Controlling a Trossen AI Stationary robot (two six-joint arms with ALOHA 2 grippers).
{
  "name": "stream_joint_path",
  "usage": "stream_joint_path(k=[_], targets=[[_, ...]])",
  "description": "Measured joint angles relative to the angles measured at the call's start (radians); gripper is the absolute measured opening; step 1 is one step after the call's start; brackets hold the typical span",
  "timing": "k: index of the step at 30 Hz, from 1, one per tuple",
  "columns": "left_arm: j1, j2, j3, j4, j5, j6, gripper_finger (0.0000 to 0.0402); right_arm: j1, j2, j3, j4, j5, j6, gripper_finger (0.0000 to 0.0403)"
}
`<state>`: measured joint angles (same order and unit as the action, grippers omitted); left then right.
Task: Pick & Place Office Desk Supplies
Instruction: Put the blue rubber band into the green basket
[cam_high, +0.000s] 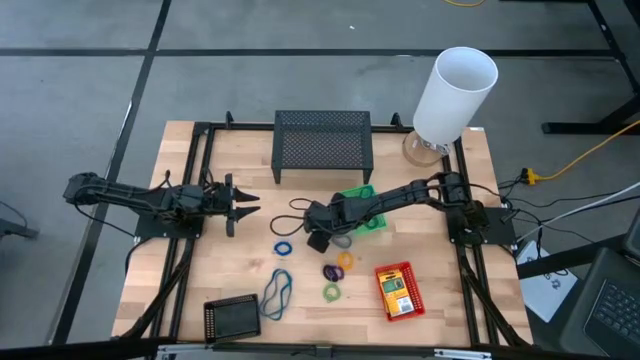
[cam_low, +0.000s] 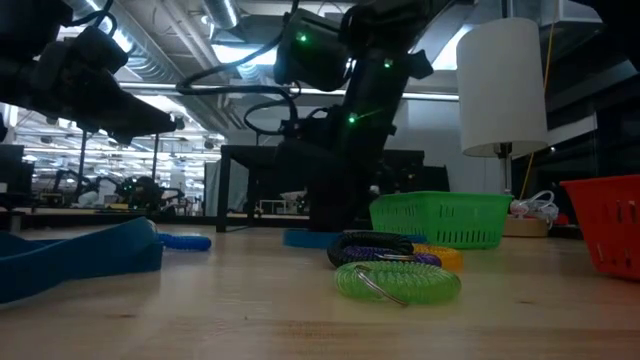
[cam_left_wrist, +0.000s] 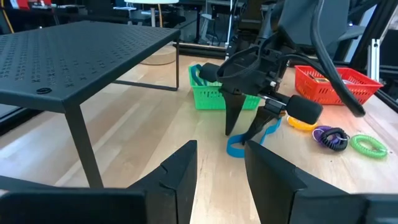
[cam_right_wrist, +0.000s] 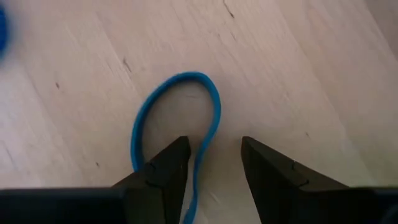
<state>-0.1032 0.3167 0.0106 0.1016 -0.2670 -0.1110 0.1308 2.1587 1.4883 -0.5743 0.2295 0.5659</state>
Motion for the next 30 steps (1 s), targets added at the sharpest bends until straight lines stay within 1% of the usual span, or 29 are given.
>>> stream_joint_path(k=[3,5,7,11,12,14,17,20,23,27,30], targets=[[0.0,0.0,0.0,-0.001,0.0,0.002,0.0129,0.001,0.001,0.0,0.011,0.0,0.003,0.0153],[0.0,0.0,0.0,-0.001,0.0,0.002,0.0129,0.0,0.002,0.0,0.014,-0.001,0.002,0.014],[0.0,0.0,0.0,-0.001,0.0,0.002,0.0129,0.0,0.002,0.0,0.018,-0.001,0.0,0.0113],[0.0,0.0,0.0,-0.001,-0.001,0.002,0.0129,0.002,0.004,0.0,0.025,0.013,-0.011,0.0025],[0.0,0.0,0.0,-0.001,-0.001,0.002,0.0129,0.0,0.004,0.002,0.024,0.014,-0.017,0.0014],[0.0,0.0,0.0,-0.001,-0.001,0.002,0.0129,-0.002,0.004,0.012,0.005,0.035,-0.025,0.0013],[0.0,0.0,0.0,-0.001,-0.001,0.002,0.0129,-0.004,-0.009,0.039,-0.039,0.115,-0.04,0.0007],[0.0,0.0,0.0,-0.001,-0.001,0.002,0.0129,-0.009,-0.064,0.086,-0.106,0.194,-0.044,0.0006],[0.0,0.0,0.0,-0.001,-0.001,0.002,0.0129,-0.01,-0.119,0.118,-0.215,0.29,-0.029,0.0004],[0.0,0.0,0.0,-0.001,0.005,0.002,0.0129,-0.011,-0.217,0.137,-0.325,0.368,0.013,0.0003],[0.0,0.0,0.0,-0.001,0.005,0.004,0.0129,-0.011,-0.275,0.137,-0.486,0.421,0.095,0.0002]])
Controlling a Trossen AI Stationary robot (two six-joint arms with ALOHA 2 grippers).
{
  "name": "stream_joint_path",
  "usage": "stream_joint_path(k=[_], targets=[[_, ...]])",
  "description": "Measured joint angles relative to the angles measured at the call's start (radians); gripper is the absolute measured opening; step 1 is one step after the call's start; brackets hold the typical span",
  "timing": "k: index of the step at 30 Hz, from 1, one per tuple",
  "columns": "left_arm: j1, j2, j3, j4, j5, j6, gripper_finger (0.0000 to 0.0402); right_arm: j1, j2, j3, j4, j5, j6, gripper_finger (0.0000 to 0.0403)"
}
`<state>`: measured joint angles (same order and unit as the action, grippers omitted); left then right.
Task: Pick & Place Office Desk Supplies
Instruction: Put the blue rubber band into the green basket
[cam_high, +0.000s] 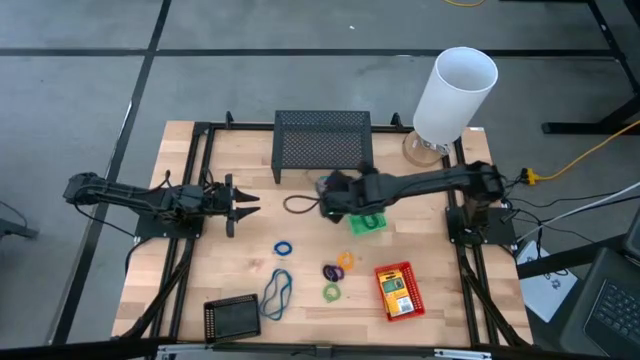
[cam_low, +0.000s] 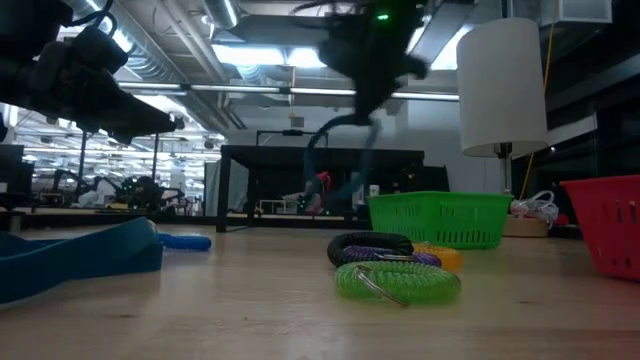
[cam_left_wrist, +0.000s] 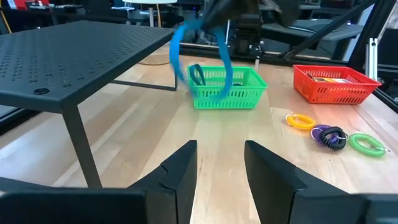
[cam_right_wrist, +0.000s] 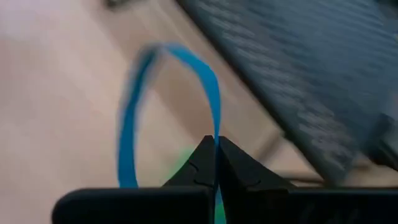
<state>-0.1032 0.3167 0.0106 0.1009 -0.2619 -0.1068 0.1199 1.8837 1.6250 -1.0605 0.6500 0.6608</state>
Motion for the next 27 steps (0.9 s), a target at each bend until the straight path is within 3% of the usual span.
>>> stream_joint_path(k=[4,9,13,22,27], targets=[[0.0,0.0,0.0,0.005,0.0,0.014,0.0129,0.001,-0.059,0.0,-0.169,0.04,0.113,0.0002],[0.0,0.0,0.0,0.007,-0.005,0.025,0.0129,0.007,-0.069,-0.011,-0.215,0.022,0.169,0.0001],[0.0,0.0,0.0,0.007,-0.005,0.019,0.0129,0.014,-0.07,-0.113,-0.103,-0.04,0.174,0.0001],[0.0,0.0,0.0,-0.025,-0.008,-0.054,0.0129,0.015,-0.068,-0.494,0.325,-0.245,0.244,0.0],[0.0,0.0,0.0,-0.022,-0.01,-0.089,0.0129,0.031,-0.068,-0.559,0.388,-0.266,0.327,0.0014]])
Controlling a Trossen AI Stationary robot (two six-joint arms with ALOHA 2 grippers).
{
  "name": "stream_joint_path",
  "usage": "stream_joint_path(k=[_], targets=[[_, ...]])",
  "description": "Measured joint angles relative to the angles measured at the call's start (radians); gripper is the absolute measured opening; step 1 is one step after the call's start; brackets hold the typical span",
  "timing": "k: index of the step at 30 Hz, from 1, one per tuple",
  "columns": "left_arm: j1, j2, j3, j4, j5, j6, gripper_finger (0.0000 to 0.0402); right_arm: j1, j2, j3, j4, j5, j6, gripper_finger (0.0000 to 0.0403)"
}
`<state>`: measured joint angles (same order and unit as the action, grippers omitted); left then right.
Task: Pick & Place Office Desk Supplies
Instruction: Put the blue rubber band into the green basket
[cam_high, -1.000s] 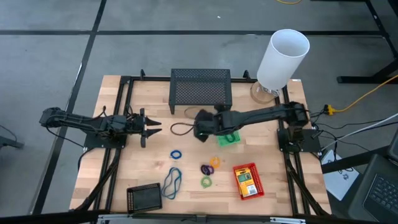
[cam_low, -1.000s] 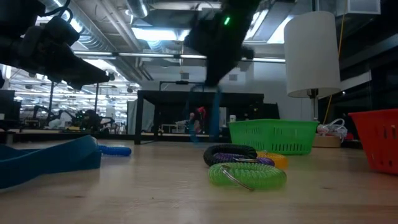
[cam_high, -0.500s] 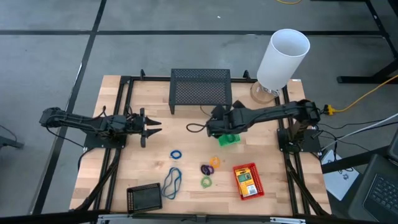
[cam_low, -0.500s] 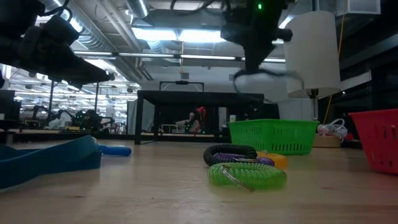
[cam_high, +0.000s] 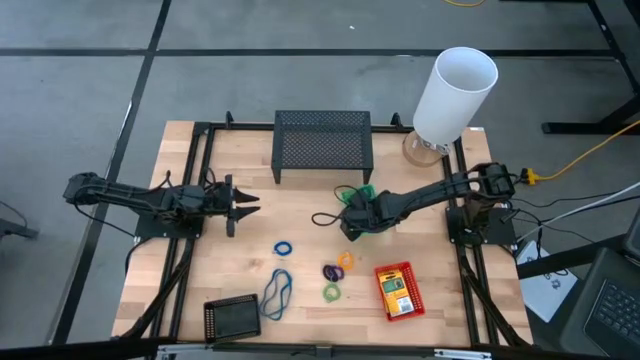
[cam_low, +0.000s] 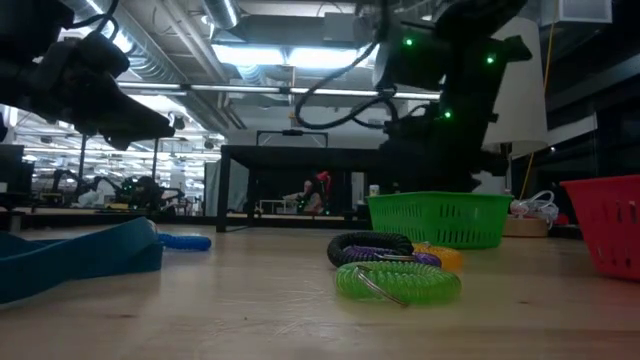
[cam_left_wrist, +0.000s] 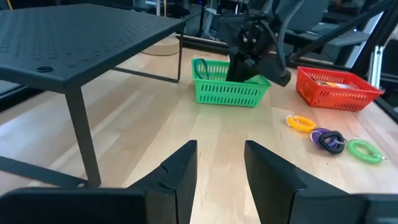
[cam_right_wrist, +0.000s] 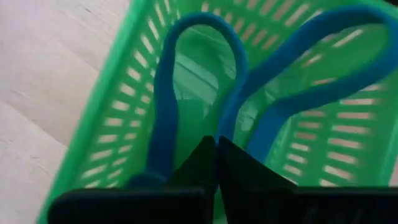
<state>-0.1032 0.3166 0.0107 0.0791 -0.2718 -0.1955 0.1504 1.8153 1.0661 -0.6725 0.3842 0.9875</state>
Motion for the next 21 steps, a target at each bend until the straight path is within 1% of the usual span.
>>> stream_joint_path(k=[3,7,10,13,16,21], targets=[[0.0,0.0,0.0,0.001,0.002,-0.004,0.0129,0.019,0.0,0.015,-0.002,0.018,-0.017,0.005],[0.0,0.0,0.001,0.009,0.004,-0.004,0.013,0.031,-0.005,0.106,-0.077,0.024,-0.073,0.0119],[0.0,0.0,0.001,0.007,0.005,-0.004,0.013,0.037,-0.005,0.208,-0.206,0.043,-0.084,0.0171],[0.0,0.0,0.001,0.007,0.005,-0.004,0.013,0.043,-0.005,0.314,-0.329,0.068,-0.082,0.0209],[0.0,0.0,0.001,0.006,0.005,-0.004,0.013,0.048,-0.005,0.413,-0.43,0.08,-0.081,0.0227],[0.0,0.0,0.001,-0.005,0.005,-0.003,0.013,0.048,-0.005,0.537,-0.545,0.127,-0.053,0.023]])
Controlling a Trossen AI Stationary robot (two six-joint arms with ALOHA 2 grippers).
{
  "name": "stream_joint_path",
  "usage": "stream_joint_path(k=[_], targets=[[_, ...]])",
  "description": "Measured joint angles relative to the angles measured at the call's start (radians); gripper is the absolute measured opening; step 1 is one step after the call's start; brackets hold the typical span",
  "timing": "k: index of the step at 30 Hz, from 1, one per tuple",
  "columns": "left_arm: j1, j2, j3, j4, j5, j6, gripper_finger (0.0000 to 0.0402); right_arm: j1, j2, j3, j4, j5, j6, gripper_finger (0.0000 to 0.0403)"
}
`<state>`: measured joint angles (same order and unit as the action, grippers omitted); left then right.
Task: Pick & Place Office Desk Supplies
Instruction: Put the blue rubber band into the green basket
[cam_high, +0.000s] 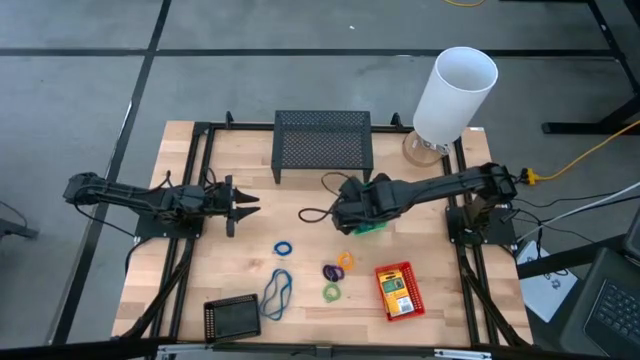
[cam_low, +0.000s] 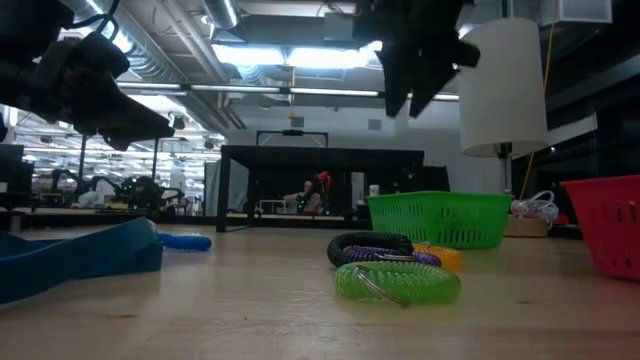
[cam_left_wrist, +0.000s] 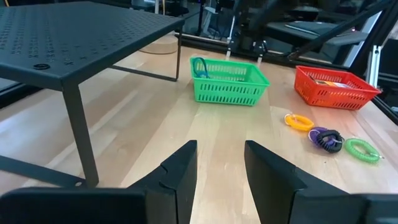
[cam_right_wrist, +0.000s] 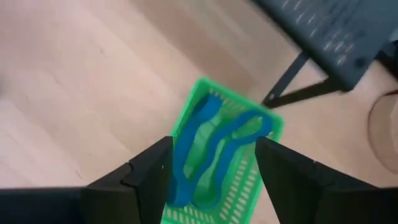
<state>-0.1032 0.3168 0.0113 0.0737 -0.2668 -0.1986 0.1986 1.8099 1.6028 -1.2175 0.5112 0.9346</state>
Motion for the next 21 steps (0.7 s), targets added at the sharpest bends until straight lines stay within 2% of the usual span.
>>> stream_joint_path(k=[3,6,9,12,15,17,21], targets=[[0.0,0.0,0.0,-0.014,0.0,-0.014,0.013,0.008,0.0,0.044,0.02,0.055,-0.003,0.0223],[0.0,0.0,0.0,-0.021,0.015,-0.069,0.013,0.03,-0.001,0.055,0.191,0.126,-0.087,0.0213],[-0.003,0.003,0.0,-0.023,0.084,-0.104,0.013,0.06,0.009,0.055,0.465,0.172,-0.301,0.0203],[-0.028,0.007,0.0,0.024,0.089,-0.127,0.013,0.079,0.036,0.055,0.755,0.177,-0.587,0.0195],[-0.075,0.007,0.0,0.093,0.044,-0.117,0.013,0.082,0.056,0.055,0.98,0.143,-0.841,0.019],[-0.102,0.006,0.0,0.133,-0.024,-0.067,0.013,0.074,0.071,0.056,1.076,0.124,-0.946,0.0188],[-0.11,0.006,0.012,0.154,-0.185,0.036,0.013,0.049,0.099,0.055,1.109,0.128,-1.049,0.0187]])
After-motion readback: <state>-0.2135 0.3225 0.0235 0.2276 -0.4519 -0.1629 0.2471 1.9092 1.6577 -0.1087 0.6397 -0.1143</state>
